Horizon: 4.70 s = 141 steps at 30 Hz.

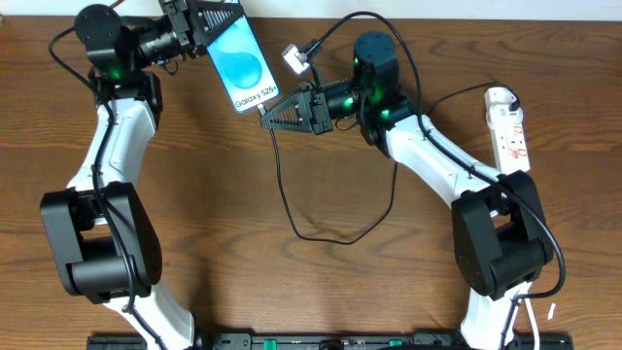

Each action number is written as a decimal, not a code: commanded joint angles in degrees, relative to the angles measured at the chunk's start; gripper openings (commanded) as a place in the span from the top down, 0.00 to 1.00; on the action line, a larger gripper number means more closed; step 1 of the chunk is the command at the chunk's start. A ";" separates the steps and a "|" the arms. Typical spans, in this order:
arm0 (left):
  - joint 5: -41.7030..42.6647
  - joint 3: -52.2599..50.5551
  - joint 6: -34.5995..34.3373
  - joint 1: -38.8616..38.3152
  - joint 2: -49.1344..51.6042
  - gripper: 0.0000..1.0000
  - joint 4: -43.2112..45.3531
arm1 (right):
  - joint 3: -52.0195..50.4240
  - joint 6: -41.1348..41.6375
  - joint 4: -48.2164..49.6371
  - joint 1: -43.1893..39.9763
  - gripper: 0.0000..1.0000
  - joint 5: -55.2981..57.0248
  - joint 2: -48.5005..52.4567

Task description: Plug charger to phone and switch on socket

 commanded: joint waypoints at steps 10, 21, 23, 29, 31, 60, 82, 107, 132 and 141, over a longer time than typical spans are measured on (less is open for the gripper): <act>9.44 0.87 1.53 -1.01 -1.33 0.93 0.52 | 0.72 3.26 3.50 -0.09 0.99 4.63 -0.26; 11.21 0.87 1.68 -1.01 -1.33 0.93 0.52 | 0.72 3.28 3.48 -0.09 0.99 4.61 -0.26; 11.13 0.87 1.70 -1.01 -1.33 0.93 0.52 | 0.72 3.28 3.50 -0.09 0.99 4.61 -0.26; 11.13 0.87 2.75 -1.01 -1.33 0.93 0.52 | 0.72 3.26 3.48 -0.09 0.99 4.61 -0.26; 11.17 0.87 2.82 -1.01 -1.33 0.93 0.55 | 0.72 3.30 3.48 -0.09 0.99 4.61 -0.26; 12.28 0.83 5.31 -1.01 -1.33 0.93 0.50 | 0.72 7.30 4.79 -0.11 0.99 11.61 -0.26; 12.24 0.83 5.77 -0.90 -1.33 0.92 0.52 | 0.72 7.04 4.79 -0.22 0.60 7.10 -0.26; 12.26 0.83 1.88 5.29 -1.33 0.92 0.39 | 0.72 5.31 4.70 -2.60 0.06 5.62 -0.26; 12.26 0.39 0.50 5.92 -1.33 0.92 0.31 | 0.72 -19.67 -49.72 -4.39 0.01 45.64 -0.26; 12.24 -7.48 5.11 5.77 -1.33 0.93 0.28 | 0.74 -17.14 -56.59 -4.39 0.01 62.42 -2.67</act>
